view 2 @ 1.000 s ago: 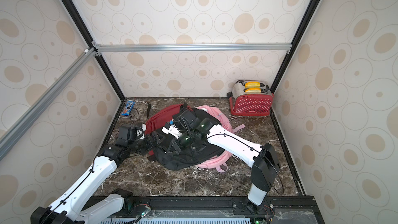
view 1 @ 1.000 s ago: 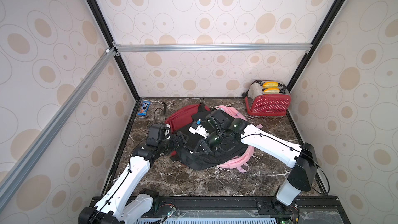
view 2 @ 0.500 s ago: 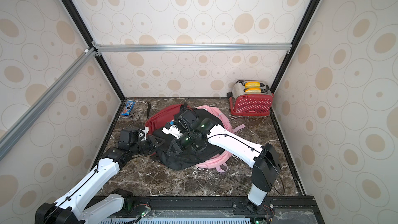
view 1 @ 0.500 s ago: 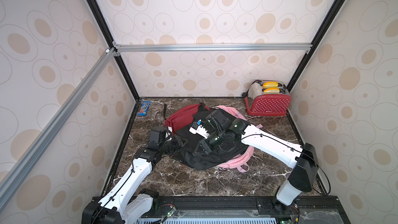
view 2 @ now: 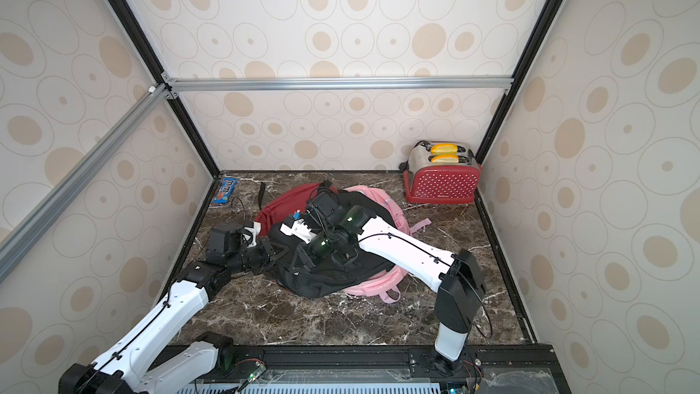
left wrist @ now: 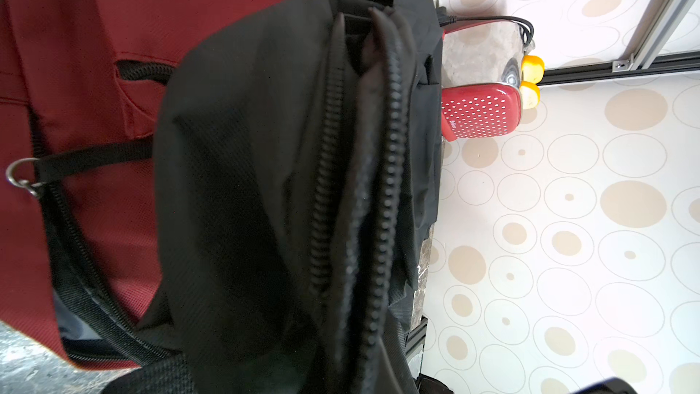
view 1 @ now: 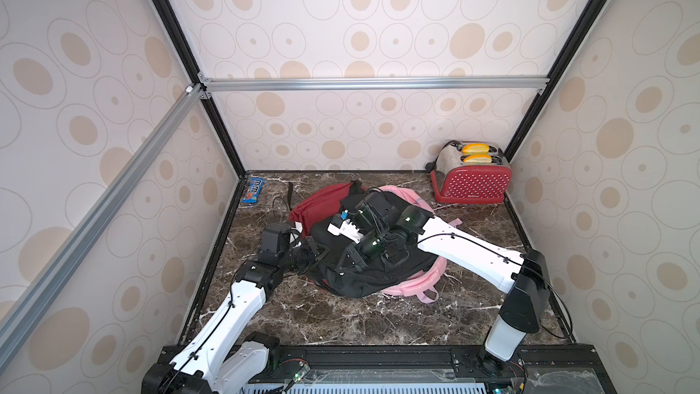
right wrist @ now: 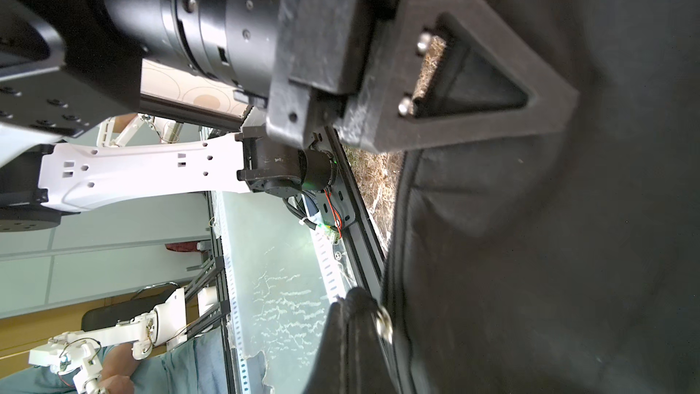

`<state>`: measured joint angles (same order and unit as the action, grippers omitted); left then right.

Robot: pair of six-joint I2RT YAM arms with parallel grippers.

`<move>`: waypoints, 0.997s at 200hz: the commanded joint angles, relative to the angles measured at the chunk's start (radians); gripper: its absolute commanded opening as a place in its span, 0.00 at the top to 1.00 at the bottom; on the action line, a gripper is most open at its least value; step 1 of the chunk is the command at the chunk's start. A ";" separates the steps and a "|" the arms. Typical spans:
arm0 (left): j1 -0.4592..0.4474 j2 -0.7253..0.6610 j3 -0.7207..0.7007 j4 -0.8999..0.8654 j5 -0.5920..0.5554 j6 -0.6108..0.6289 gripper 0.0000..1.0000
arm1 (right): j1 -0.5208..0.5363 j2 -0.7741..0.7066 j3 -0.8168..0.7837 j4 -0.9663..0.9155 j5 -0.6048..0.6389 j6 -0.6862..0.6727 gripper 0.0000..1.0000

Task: Zip up the backpack
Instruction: Zip the zipper on the backpack.

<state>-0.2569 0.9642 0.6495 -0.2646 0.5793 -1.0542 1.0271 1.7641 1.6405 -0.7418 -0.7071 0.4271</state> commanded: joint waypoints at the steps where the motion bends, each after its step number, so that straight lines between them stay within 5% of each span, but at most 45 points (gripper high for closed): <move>1: 0.000 -0.016 0.019 0.022 0.021 0.025 1.00 | 0.025 0.041 0.064 -0.017 0.011 -0.017 1.00; 78: 0.000 -0.036 0.014 0.028 0.025 0.028 1.00 | 0.054 0.145 0.236 -0.040 -0.026 -0.024 1.00; 117: -0.005 -0.052 0.009 0.027 0.032 0.031 1.00 | 0.050 0.228 0.333 -0.012 -0.146 -0.006 1.00; 188: -0.012 -0.069 0.020 0.015 0.034 0.041 1.00 | 0.024 0.208 0.278 0.088 -0.272 0.010 1.00; 199: -0.012 -0.072 0.035 -0.017 0.026 0.054 0.82 | 0.014 0.164 0.218 0.102 -0.260 0.006 1.00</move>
<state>-0.2531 0.9123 0.6495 -0.2634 0.5587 -1.0336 1.0473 2.0056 1.9198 -0.7628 -0.9012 0.4541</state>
